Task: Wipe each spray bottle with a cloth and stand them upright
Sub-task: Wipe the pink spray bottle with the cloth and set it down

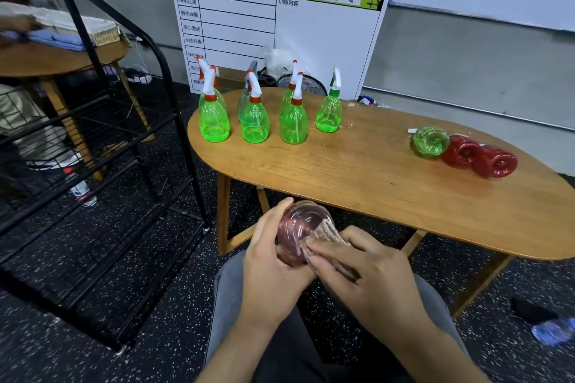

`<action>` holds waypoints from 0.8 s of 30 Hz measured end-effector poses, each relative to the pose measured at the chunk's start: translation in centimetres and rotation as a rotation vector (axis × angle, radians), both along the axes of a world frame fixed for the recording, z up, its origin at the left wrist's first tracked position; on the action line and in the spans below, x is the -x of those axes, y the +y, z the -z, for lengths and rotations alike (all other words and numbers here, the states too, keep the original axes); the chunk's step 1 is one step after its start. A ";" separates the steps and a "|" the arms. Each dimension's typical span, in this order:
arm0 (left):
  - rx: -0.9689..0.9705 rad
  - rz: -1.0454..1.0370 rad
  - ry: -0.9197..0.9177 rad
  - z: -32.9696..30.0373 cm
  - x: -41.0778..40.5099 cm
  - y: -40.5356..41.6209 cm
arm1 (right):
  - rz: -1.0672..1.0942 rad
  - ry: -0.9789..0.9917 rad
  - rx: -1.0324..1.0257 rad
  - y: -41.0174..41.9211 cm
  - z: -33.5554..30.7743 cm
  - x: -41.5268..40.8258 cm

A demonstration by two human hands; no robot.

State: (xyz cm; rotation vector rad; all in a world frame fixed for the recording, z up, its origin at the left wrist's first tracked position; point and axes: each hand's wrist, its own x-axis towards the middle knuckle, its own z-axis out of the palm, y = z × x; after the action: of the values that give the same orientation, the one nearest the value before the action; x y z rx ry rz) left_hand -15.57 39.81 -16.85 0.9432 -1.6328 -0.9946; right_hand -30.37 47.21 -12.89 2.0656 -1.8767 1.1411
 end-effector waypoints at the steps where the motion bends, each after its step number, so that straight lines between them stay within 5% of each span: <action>1: 0.000 0.006 0.004 -0.1 0.0 0.0 | 0.007 0.008 -0.003 0.3 0.0 0.4; 24: -0.001 0.004 0.033 -0.3 0.1 0.2 | 0.065 0.019 0.025 0.1 -1.0 1.8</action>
State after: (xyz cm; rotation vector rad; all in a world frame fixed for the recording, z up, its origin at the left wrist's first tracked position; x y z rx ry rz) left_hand -15.66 40.00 -16.59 0.9192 -1.6075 -1.0088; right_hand -32.15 47.26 -11.88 1.9803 -1.8954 1.1203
